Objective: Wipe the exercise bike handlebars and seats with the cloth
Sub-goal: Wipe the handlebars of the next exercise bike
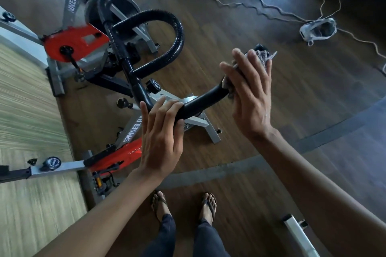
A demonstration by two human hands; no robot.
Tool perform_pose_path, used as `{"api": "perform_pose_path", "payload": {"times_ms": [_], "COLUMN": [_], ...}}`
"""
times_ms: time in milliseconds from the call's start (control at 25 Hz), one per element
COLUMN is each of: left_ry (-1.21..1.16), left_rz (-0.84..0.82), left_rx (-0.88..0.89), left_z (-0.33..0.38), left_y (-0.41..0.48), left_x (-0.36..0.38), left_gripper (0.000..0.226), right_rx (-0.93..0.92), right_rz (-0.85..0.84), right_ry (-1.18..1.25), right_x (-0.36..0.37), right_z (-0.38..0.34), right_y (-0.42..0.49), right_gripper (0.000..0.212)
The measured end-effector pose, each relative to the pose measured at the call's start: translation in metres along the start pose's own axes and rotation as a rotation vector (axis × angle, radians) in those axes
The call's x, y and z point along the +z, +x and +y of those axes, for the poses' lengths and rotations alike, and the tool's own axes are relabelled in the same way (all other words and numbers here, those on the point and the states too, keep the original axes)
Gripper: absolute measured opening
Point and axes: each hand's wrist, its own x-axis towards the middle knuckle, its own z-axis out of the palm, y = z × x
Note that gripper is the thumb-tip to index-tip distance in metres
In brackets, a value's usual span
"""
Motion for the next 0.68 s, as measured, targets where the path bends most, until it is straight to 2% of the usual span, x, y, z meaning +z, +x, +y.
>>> {"api": "perform_pose_path", "payload": {"times_ms": [160, 280, 440, 480, 560, 680], "left_ry": [0.033, 0.068, 0.087, 0.083, 0.082, 0.08], "left_rz": [-0.008, -0.001, -0.009, -0.011, -0.011, -0.009], "left_rx": [0.017, 0.015, 0.013, 0.009, 0.009, 0.017], "left_z": [0.004, 0.003, 0.005, 0.005, 0.005, 0.005], "left_y": [0.0, -0.001, 0.0, 0.001, 0.001, 0.001], "left_x": [0.004, 0.006, 0.006, 0.006, 0.006, 0.006], "left_gripper": [0.037, 0.039, 0.041, 0.04, 0.04, 0.04], "right_rx": [-0.083, 0.049, -0.037, -0.043, 0.017, 0.081], "right_rz": [-0.098, -0.046, -0.108, -0.09, -0.015, -0.059], "right_ry": [-0.059, 0.019, -0.022, -0.021, 0.001, -0.04], "right_x": [-0.003, 0.0, -0.003, -0.006, -0.008, 0.002], "right_z": [0.004, 0.003, 0.007, 0.013, 0.015, -0.007], "right_y": [-0.005, -0.001, 0.002, 0.007, 0.015, 0.005], "right_gripper": [0.037, 0.032, 0.047, 0.044, 0.033, 0.04]}}
